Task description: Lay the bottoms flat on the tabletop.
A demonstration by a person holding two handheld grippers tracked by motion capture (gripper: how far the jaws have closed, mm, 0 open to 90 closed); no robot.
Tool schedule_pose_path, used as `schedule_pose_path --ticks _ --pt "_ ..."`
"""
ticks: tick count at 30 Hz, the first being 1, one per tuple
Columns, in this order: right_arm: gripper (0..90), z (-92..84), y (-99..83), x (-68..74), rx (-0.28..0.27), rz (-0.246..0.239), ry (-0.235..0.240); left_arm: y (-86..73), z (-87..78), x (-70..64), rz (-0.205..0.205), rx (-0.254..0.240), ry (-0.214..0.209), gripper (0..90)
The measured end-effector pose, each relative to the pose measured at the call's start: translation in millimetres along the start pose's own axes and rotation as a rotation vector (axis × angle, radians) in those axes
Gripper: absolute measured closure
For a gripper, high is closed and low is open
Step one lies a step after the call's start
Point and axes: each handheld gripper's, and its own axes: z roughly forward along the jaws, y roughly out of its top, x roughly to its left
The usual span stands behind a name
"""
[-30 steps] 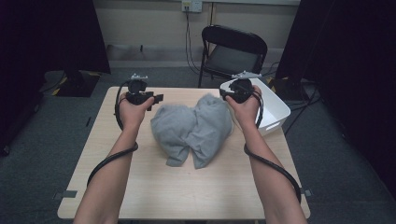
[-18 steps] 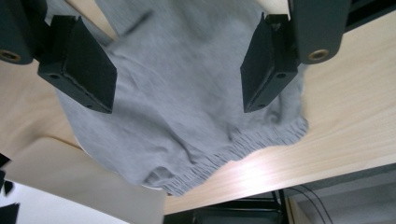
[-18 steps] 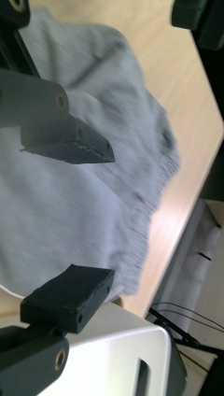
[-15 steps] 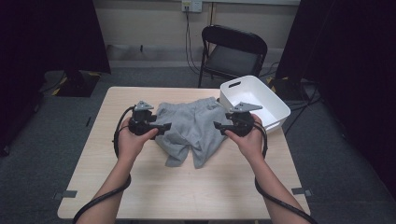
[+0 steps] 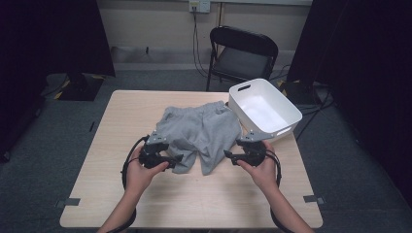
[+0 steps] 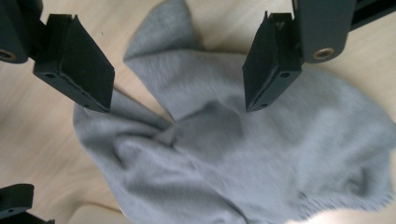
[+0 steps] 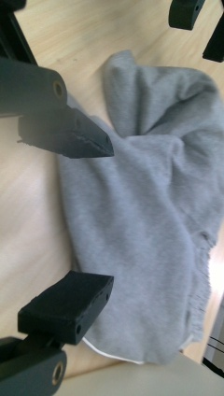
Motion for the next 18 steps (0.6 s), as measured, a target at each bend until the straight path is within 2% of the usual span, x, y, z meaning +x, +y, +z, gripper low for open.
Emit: schedule_pose_path --ticks 3,9,13,16,18 --pt "30.1 -0.3 -12.2 3.3 0.011 0.007 0.012 -9.9 3.0 -2.5 -0.008 0.008 -0.004 25.0" --pt "28.1 -0.3 -32.4 9.5 0.039 -0.016 0.025 -25.4 5.1 -6.6 -0.003 0.027 -0.006 24.9" --pt "27.8 2.3 -48.6 12.5 0.064 -0.018 0.037 -36.3 6.6 -8.0 0.014 0.057 0.005 24.8" --pt "27.3 3.4 -58.2 14.6 0.068 -0.036 0.038 -42.0 6.4 -9.0 0.037 0.053 0.019 24.8" --pt "26.3 4.0 -63.4 15.0 0.069 -0.027 0.040 -45.8 6.8 -9.6 0.045 0.065 0.023 26.2"
